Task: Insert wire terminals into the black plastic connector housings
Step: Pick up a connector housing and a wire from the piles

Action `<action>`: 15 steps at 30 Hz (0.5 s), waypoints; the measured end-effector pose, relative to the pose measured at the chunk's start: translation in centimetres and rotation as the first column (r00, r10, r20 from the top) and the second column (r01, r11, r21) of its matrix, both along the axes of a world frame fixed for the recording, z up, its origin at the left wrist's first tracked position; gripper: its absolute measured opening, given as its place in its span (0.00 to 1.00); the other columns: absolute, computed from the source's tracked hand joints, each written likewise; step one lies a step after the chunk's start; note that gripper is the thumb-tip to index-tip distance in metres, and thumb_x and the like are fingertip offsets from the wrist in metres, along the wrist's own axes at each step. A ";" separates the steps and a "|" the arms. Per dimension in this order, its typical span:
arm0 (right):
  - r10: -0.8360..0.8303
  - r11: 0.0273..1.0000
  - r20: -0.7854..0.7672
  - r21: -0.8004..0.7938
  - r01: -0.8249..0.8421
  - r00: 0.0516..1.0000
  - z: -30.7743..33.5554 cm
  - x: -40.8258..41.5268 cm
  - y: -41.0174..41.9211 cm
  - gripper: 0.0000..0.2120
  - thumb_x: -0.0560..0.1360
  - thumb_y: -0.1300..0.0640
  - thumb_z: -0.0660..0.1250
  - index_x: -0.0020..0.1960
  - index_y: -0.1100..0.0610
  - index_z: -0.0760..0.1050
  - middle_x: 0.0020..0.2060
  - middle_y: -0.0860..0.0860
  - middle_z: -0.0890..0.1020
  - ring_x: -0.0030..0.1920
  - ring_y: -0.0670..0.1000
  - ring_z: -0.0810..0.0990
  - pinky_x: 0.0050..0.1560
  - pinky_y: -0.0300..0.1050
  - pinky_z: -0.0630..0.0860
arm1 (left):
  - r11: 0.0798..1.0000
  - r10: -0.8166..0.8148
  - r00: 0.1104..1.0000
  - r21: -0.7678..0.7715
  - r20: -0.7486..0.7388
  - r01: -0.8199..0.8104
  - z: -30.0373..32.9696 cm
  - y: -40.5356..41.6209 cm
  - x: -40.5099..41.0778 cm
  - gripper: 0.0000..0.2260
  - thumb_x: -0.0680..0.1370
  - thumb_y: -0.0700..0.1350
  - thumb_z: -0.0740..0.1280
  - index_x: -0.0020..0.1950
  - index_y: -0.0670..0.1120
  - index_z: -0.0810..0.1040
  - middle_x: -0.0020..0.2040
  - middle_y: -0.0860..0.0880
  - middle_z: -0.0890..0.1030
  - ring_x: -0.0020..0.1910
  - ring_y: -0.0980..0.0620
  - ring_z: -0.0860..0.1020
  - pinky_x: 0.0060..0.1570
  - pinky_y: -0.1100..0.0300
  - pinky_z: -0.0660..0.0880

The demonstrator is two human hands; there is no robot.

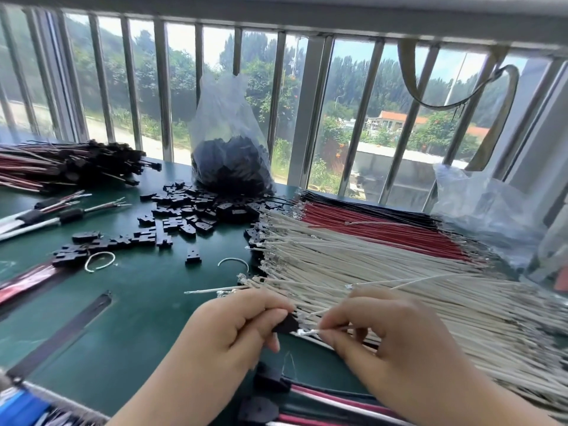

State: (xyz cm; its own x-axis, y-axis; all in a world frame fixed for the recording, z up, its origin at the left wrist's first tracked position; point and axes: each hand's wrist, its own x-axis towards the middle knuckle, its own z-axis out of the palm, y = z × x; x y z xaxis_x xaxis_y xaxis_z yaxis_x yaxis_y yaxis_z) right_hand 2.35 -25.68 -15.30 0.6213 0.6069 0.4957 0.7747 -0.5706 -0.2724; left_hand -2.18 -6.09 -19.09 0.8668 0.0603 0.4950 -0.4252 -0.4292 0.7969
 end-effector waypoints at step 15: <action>0.053 0.998 -0.055 0.032 -0.051 0.997 -0.2 0.2 -0.2 0.07 0.71 0.41 0.61 0.46 0.41 0.73 0.37 0.35 0.77 0.38 0.43 0.76 0.38 0.44 0.75 | 0.961 -0.195 0.966 -0.232 -0.170 0.153 0.7 0.0 -0.9 0.16 0.64 0.48 0.72 0.50 0.63 0.81 0.37 0.44 0.84 0.30 0.53 0.79 0.38 0.65 0.76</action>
State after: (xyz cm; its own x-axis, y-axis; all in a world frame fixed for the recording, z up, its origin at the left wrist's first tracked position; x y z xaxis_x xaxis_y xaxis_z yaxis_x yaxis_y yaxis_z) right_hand 2.56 -25.87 -15.46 0.6163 0.6241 0.4803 0.7864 -0.5206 -0.3326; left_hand -3.07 -6.13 -18.41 0.9498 -0.0130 0.3125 -0.3100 -0.1720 0.9351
